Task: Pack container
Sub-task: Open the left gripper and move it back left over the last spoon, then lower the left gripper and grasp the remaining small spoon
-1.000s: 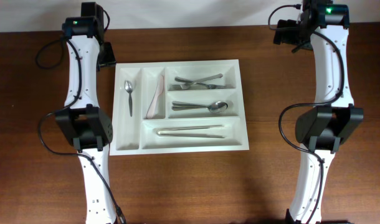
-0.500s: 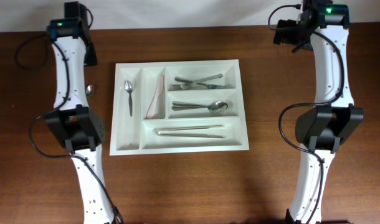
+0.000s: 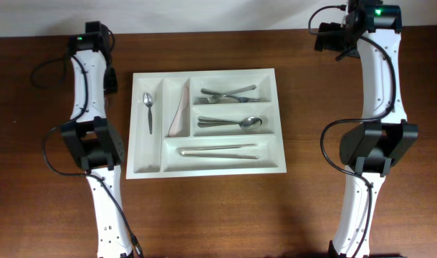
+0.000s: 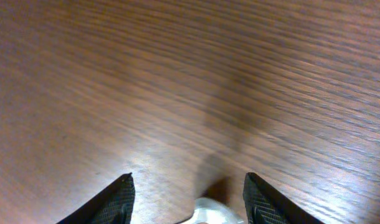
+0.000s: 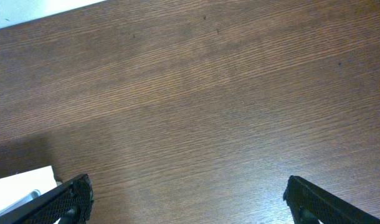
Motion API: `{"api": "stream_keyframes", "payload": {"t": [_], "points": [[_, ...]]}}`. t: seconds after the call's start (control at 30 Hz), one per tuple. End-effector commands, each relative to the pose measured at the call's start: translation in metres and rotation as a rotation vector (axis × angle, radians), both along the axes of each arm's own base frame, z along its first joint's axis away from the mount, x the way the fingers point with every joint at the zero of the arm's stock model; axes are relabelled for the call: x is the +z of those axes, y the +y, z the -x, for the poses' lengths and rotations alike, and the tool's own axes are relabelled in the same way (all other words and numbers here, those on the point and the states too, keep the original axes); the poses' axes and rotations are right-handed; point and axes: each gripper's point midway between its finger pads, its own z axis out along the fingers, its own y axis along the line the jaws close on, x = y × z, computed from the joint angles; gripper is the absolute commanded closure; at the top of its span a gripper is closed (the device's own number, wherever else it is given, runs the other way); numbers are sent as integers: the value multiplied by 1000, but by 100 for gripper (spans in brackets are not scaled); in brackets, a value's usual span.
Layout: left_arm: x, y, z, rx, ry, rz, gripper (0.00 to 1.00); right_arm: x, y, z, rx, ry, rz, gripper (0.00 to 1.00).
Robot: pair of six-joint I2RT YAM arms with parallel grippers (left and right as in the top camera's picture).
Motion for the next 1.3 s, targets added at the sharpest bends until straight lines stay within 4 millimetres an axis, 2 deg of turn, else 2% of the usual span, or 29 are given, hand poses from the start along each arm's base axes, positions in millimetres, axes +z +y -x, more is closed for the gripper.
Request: {"api": "stream_keyframes", "payload": {"t": [0.0,0.2,0.5,0.67,0.77,0.93,1.27], "points": [[4,-6,-2,-45,7,-6,44,-1,0,0,-12,3,8,1],[3,-8,-1,-48,15,-6,49,-1,0,0,-12,3,8,1],[-13,-10,21,-48,122,6,49,-1,0,0,-12,3,8,1],[-15,-11,24,-48,136,8,50,-1,0,0,-12,3,8,1],[-15,-11,24,-48,140,8,51,-1,0,0,-12,3,8,1],[-15,-10,23,-47,132,7,59,-1,0,0,-12,3,8,1],[-24,-10,18,-48,120,3,59,-1,0,0,-12,3,8,1]]}}
